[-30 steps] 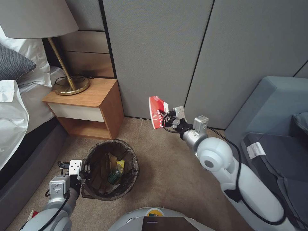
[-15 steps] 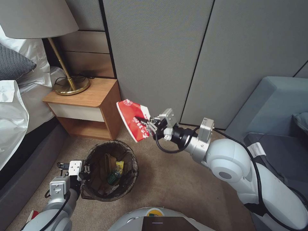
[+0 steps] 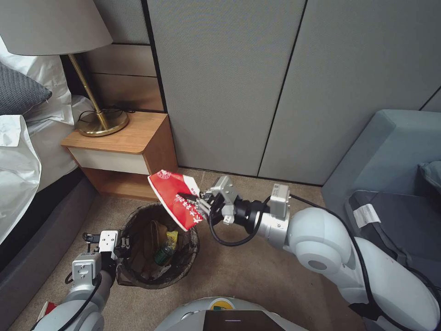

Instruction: Pick up the trash bin, then pick up the garbage from the floor and place it into the trash bin.

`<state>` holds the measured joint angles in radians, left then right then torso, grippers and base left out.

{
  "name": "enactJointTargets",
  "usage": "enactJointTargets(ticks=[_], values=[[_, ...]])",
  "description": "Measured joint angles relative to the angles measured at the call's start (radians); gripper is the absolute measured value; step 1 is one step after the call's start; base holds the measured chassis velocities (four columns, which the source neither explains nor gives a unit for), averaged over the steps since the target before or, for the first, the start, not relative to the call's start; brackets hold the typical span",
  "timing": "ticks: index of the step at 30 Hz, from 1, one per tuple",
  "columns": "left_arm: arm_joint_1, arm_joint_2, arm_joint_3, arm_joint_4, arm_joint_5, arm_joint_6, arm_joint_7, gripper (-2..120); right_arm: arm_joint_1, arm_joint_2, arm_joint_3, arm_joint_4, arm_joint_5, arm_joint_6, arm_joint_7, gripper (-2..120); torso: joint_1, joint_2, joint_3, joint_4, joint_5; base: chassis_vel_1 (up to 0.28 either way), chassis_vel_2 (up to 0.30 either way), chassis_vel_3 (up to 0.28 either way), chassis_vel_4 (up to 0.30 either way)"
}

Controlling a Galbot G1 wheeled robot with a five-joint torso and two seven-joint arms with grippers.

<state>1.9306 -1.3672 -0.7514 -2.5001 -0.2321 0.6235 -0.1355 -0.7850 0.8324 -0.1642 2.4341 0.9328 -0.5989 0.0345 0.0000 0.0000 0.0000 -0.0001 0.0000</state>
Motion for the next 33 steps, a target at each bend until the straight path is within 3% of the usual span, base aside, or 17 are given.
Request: enactJointTargets(ticks=[15,25,28,33], values=[[-0.002,-0.013,0.005,0.000,0.011,-0.001,0.002,4,0.051,0.031,-0.160,-0.052,-0.041,-0.044,0.057,0,0.000,0.000,0.000,0.0001,-0.0001,0.000,0.000,0.000,0.000],[-0.002,-0.014,0.003,0.000,0.012,-0.002,0.002,4,0.048,0.048,-0.209,-0.085,-0.094,-0.052,0.078,0,0.000,0.000,0.000,0.0001,-0.0001,0.000,0.000,0.000,0.000],[-0.002,-0.012,0.002,0.000,0.012,-0.003,0.003,4,0.054,0.065,-0.214,-0.094,-0.104,-0.081,0.079,7,0.000,0.000,0.000,0.0001,-0.0001,0.000,0.000,0.000,0.000],[-0.004,-0.011,0.004,0.000,0.010,-0.003,0.004,4,0.059,0.077,-0.223,-0.101,-0.108,-0.093,0.113,30,0.000,0.000,0.000,0.0001,-0.0001,0.000,0.000,0.000,0.000]])
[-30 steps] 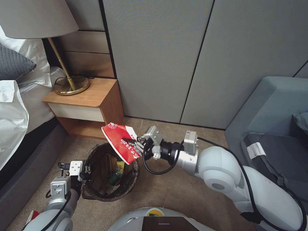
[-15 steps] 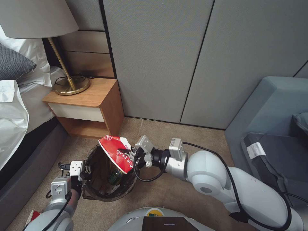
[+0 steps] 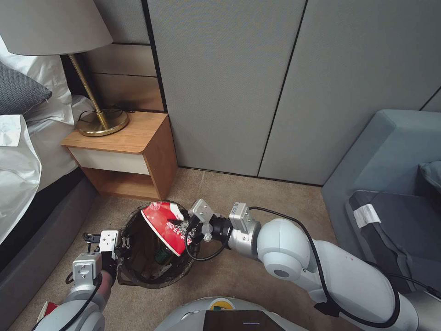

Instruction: Pick up the trash bin, then pick up the garbage from the floor and place it into the trash bin.

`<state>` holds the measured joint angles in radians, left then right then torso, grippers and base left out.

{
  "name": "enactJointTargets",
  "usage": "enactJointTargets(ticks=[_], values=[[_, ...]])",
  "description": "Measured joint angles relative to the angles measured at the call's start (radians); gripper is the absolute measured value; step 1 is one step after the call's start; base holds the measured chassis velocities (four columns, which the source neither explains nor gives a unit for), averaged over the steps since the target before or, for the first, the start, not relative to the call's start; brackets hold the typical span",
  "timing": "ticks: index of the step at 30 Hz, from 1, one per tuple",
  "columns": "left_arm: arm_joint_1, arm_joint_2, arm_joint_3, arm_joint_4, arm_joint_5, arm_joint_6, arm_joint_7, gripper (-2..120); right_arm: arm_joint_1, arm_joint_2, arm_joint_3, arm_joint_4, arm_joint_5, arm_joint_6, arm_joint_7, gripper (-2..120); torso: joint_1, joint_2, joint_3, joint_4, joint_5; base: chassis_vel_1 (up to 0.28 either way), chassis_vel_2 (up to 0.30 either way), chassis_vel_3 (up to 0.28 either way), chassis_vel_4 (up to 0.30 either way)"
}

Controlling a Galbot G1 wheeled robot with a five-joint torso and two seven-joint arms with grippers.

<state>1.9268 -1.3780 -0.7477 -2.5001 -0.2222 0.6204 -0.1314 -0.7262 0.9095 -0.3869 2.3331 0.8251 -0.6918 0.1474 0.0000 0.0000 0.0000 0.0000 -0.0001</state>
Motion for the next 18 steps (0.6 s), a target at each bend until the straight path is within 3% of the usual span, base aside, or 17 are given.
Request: enactJointTargets(ticks=[2,10,12,18], values=[[0.000,0.000,0.000,0.000,0.000,0.000,0.000,4,0.000,0.001,-0.001,0.000,0.000,-0.001,0.004,32,0.000,0.000,0.000,0.0000,0.0000,0.000,0.000,0.000,0.000],[-0.004,0.005,0.000,0.000,-0.004,-0.001,0.001,4,-0.006,0.010,-0.007,-0.001,-0.001,-0.001,0.020,68,0.000,0.000,0.000,-0.0001,0.0000,0.000,0.000,0.000,0.000],[-0.004,0.005,0.000,0.000,-0.004,-0.001,0.001,4,-0.006,0.012,-0.008,-0.001,0.000,-0.002,0.020,71,0.000,0.000,0.000,0.0000,0.0000,0.000,0.000,0.000,0.000],[-0.004,0.004,-0.002,0.000,-0.004,-0.001,0.001,4,-0.005,0.016,0.007,0.003,0.001,-0.001,0.024,96,0.000,0.000,0.000,0.0000,0.0000,0.000,0.000,0.000,0.000]])
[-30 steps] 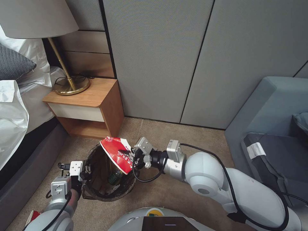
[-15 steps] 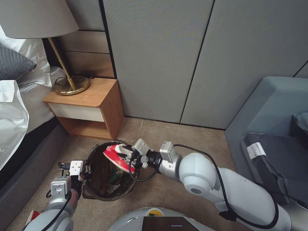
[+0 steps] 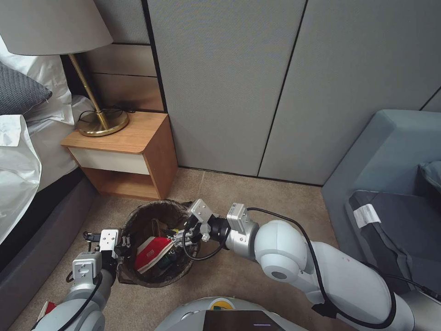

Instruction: Pick up the trash bin, then pick up the garbage from the floor and place it into the trash bin.

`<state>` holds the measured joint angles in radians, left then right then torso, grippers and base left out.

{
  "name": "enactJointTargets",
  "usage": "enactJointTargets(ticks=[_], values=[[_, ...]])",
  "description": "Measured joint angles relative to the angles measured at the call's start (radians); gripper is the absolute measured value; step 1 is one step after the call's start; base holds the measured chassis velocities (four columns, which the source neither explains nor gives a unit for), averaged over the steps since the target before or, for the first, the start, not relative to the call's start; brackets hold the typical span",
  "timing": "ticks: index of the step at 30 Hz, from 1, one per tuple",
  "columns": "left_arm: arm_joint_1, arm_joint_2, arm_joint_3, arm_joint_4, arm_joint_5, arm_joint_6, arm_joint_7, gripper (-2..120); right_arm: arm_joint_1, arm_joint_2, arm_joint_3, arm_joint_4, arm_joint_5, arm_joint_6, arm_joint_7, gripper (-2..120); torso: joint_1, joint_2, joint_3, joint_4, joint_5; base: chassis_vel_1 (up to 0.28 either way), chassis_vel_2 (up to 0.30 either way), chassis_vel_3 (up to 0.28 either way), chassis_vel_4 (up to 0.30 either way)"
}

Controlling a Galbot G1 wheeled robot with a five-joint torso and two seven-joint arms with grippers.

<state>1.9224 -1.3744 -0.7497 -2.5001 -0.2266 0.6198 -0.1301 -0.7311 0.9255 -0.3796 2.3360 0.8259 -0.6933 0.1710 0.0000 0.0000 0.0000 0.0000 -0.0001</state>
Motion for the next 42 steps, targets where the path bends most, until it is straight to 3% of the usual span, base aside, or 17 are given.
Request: enactJointTargets(ticks=[9,15,19,23,26,27,31,34,35,40,42], values=[[-0.001,-0.003,0.002,0.000,0.002,0.000,0.000,4,-0.046,-0.023,0.078,0.042,0.003,0.020,-0.004,100,0.000,0.000,0.000,-0.0001,0.0001,0.000,0.000,0.000,0.000],[-0.001,-0.003,0.004,0.000,0.001,0.001,0.001,4,-0.104,-0.049,0.149,0.075,-0.027,0.141,-0.003,100,0.000,0.000,0.000,-0.0002,0.0002,0.000,0.000,0.000,0.000],[-0.003,0.004,0.000,0.000,-0.008,0.003,0.000,4,-0.145,-0.063,0.195,0.096,-0.056,0.228,0.061,100,0.000,0.000,0.000,0.0000,0.0002,0.000,0.000,0.000,0.000],[-0.008,0.005,0.000,0.000,-0.012,0.004,0.000,4,-0.231,-0.068,0.312,0.101,-0.134,0.286,0.092,100,0.000,0.000,0.000,0.0000,0.0002,0.000,0.000,0.000,0.000],[-0.012,0.005,0.000,0.000,-0.012,0.004,-0.001,4,-0.373,-0.050,0.472,0.088,-0.278,0.341,0.067,100,0.000,0.000,0.000,0.0001,0.0001,0.000,0.000,0.000,0.000],[-0.012,0.005,0.000,0.000,-0.012,0.004,-0.001,4,-0.373,-0.050,0.472,0.088,-0.278,0.341,0.067,100,0.000,0.000,0.000,0.0001,0.0001,0.000,0.000,0.000,0.000],[-0.016,0.004,0.000,0.000,-0.010,0.003,-0.001,4,-0.608,0.026,0.681,0.080,-0.453,0.426,0.021,100,0.000,0.000,0.000,-0.0005,0.0002,0.000,0.000,0.000,0.000],[-0.017,0.003,0.000,0.000,-0.010,0.002,-0.001,4,-0.708,0.081,0.758,0.077,-0.555,0.486,0.009,100,0.000,0.000,0.000,-0.0004,0.0002,0.000,0.000,0.000,0.000],[-0.017,0.003,-0.001,0.000,-0.010,0.002,-0.001,4,-0.738,0.101,0.775,0.077,-0.586,0.506,0.010,100,0.000,0.000,0.000,0.0009,0.0000,0.000,0.000,0.000,0.000],[-0.017,0.013,-0.005,0.000,-0.013,0.002,-0.001,4,-0.883,0.194,0.816,0.074,-0.694,0.599,0.052,100,0.000,0.000,0.000,-0.0003,0.0001,0.000,0.000,0.000,0.000],[-0.018,0.016,-0.004,0.000,-0.013,0.003,0.002,3,-0.954,0.271,0.822,0.069,-0.743,0.648,0.080,100,0.000,0.000,0.000,-0.0004,0.0001,0.000,0.000,0.000,0.000]])
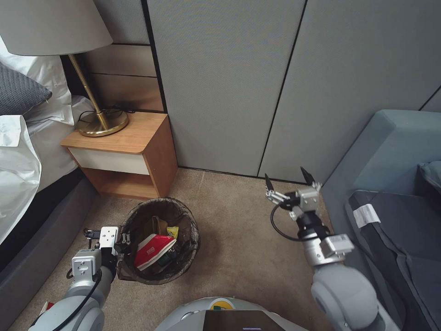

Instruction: Pick up the trash bin, then pick up the garbage from the floor and place it into the trash bin.

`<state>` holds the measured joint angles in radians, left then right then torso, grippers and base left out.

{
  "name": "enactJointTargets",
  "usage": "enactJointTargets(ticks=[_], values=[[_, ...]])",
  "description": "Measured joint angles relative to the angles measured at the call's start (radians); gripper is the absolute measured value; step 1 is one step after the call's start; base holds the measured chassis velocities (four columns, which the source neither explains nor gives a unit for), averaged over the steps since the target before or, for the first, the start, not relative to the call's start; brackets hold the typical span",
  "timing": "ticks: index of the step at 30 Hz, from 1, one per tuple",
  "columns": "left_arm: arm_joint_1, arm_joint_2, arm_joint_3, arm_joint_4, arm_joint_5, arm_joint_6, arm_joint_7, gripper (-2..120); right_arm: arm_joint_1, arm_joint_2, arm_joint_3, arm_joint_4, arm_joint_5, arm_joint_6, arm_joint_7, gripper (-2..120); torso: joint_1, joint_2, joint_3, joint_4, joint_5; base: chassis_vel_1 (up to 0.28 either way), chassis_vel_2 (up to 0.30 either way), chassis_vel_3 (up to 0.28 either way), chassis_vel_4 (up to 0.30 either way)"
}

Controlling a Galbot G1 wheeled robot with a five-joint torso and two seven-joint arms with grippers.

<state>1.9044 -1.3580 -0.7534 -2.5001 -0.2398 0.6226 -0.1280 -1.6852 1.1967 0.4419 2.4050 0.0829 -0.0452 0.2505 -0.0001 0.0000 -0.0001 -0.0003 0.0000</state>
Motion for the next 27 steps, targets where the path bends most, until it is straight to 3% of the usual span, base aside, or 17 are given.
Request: enactJointTargets(ticks=[8,18,27], values=[[-0.004,0.002,-0.002,0.000,0.002,0.001,0.005,3,-0.074,0.123,0.050,-0.018,-0.077,0.100,-0.010,100,0.000,0.000,0.000,0.0005,-0.0001,0.000,0.000,0.000,0.000],[-0.010,0.008,-0.002,0.000,0.000,0.006,0.011,3,-0.135,0.152,0.098,0.030,-0.063,0.113,-0.041,100,0.000,0.000,0.000,0.0004,-0.0002,0.000,0.000,0.000,0.000],[-0.017,0.004,0.003,0.000,0.000,0.011,0.013,3,-0.209,0.159,0.108,0.047,-0.062,0.178,-0.055,100,0.000,0.000,0.000,0.0004,-0.0001,0.000,0.000,0.000,0.000]])
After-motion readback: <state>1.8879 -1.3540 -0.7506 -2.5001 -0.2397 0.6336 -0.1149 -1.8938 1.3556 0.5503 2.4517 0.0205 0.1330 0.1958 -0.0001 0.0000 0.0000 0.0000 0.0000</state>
